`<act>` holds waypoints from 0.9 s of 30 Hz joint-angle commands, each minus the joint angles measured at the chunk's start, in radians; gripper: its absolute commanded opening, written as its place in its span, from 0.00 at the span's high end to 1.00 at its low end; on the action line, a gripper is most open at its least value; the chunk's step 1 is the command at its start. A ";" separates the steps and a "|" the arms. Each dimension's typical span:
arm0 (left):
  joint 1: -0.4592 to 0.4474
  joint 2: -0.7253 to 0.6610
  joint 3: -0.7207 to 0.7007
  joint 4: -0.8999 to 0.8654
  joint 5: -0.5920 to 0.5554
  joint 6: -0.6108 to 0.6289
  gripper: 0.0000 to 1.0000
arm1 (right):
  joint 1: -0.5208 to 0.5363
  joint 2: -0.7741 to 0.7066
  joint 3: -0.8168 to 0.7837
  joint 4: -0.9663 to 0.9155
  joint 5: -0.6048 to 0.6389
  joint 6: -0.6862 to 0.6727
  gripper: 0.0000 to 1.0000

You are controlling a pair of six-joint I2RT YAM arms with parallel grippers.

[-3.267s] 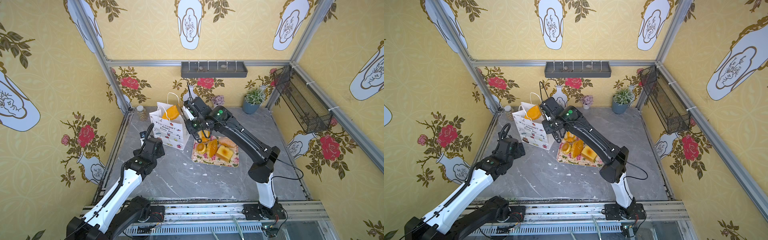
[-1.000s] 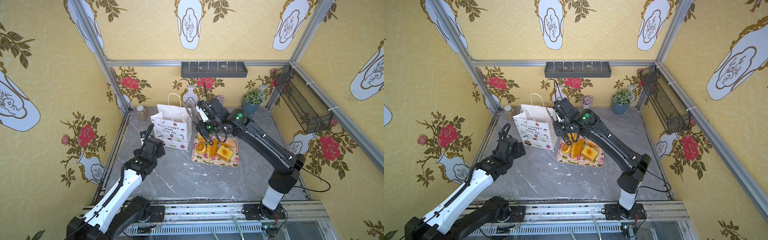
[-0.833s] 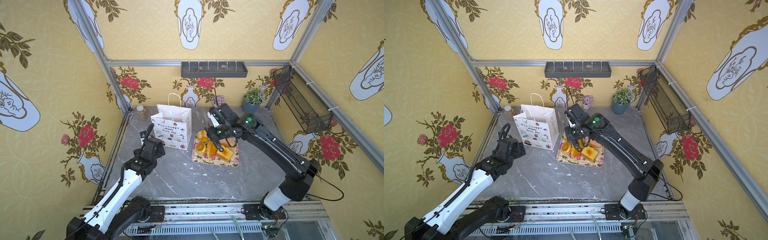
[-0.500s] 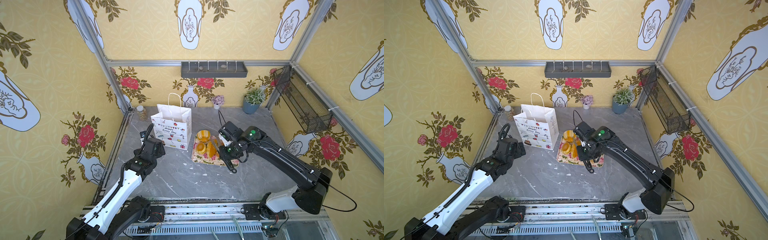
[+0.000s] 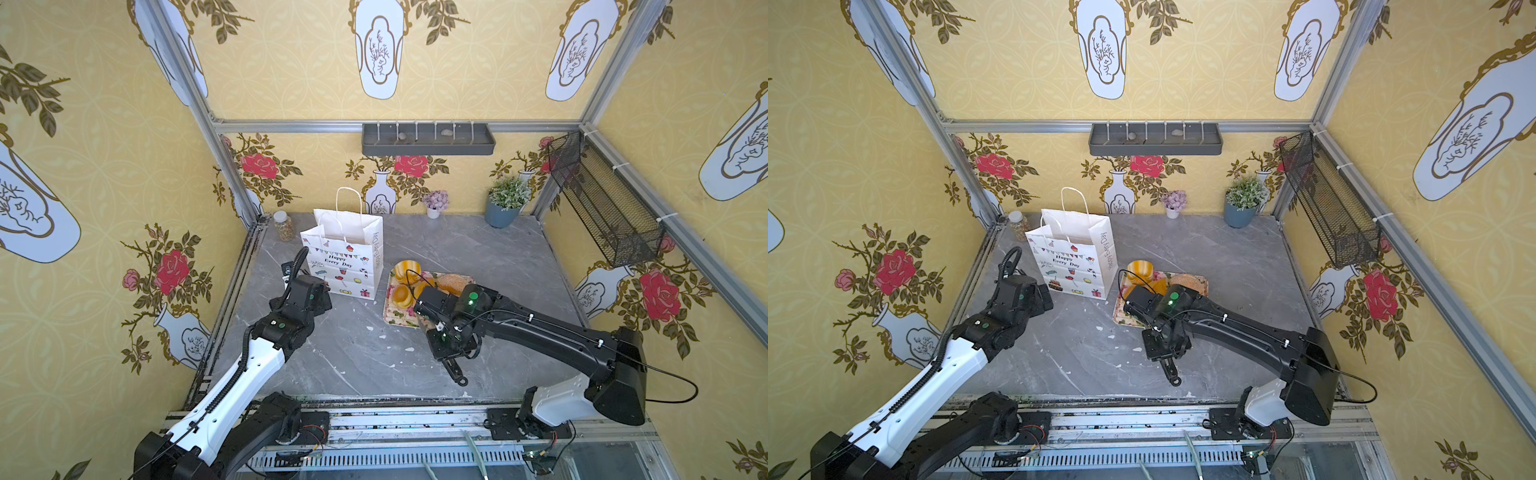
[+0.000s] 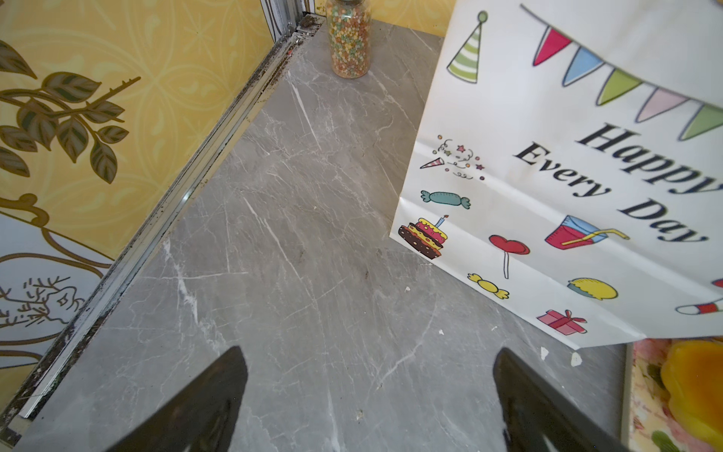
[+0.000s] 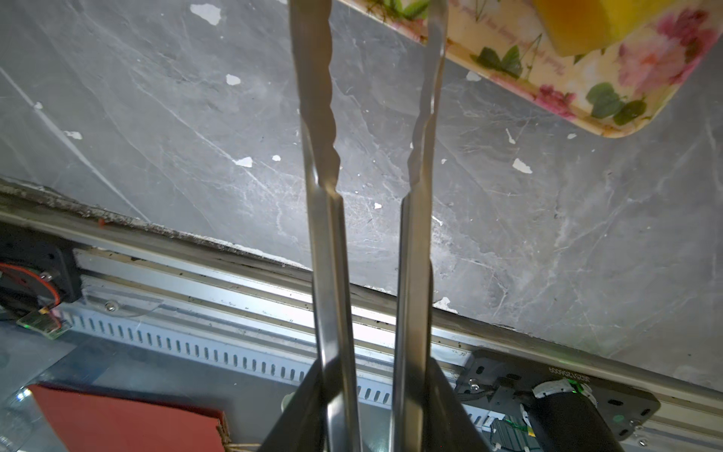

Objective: Pack bread into a paper bag
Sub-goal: Pick up the fake bread from the plate.

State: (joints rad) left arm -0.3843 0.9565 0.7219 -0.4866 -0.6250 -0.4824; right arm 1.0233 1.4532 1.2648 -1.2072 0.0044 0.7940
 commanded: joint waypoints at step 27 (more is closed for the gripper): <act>0.001 -0.009 -0.018 0.023 0.001 -0.005 0.01 | 0.064 0.208 0.114 -0.031 0.250 -0.068 0.56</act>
State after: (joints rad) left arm -0.3843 0.9443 0.7067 -0.4694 -0.6182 -0.4820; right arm 1.0866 1.6459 1.3636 -1.2098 0.1928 0.7544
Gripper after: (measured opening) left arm 0.990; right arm 0.436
